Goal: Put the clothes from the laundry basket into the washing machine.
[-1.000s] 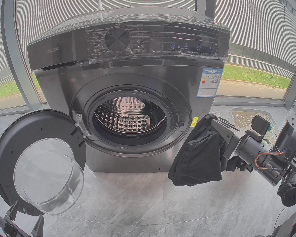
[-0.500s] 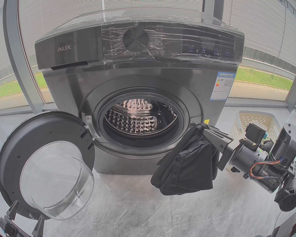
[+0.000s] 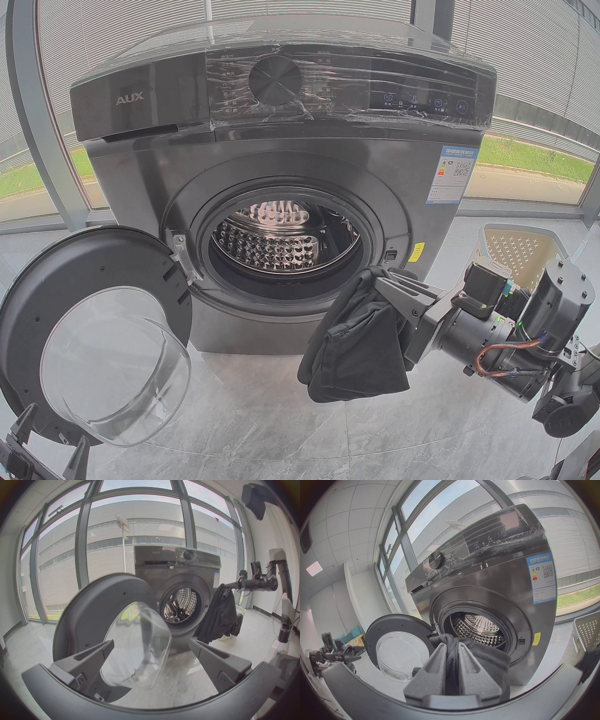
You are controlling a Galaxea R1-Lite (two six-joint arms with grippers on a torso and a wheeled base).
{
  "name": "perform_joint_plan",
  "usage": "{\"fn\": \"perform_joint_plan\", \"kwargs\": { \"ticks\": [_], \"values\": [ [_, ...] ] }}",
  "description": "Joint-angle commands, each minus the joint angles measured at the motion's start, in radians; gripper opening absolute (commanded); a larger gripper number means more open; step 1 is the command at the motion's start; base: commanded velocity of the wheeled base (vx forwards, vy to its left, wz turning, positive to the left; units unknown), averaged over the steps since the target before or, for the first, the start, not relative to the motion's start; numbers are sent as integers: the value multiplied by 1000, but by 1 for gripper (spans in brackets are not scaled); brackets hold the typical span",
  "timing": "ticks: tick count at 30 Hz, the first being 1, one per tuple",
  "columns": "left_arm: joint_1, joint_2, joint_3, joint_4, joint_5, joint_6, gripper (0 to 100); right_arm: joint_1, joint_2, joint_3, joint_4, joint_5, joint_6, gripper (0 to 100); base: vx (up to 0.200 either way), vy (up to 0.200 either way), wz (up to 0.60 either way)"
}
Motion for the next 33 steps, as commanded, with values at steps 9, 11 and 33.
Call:
{"fn": "perform_joint_plan", "kwargs": {
  "ticks": [9,11,33],
  "values": [
    [-2,427,-184,-52,-412,4,100,27,154,-95,-61,0,-4,0,0,0,0],
    [-3,512,-184,-95,-452,6,100,35,155,-120,-54,4,-4,0,0,0,0],
    [-325,1168,-184,-586,-470,26,100,83,250,-264,-58,67,16,0,0,0,0]
  ]
}}
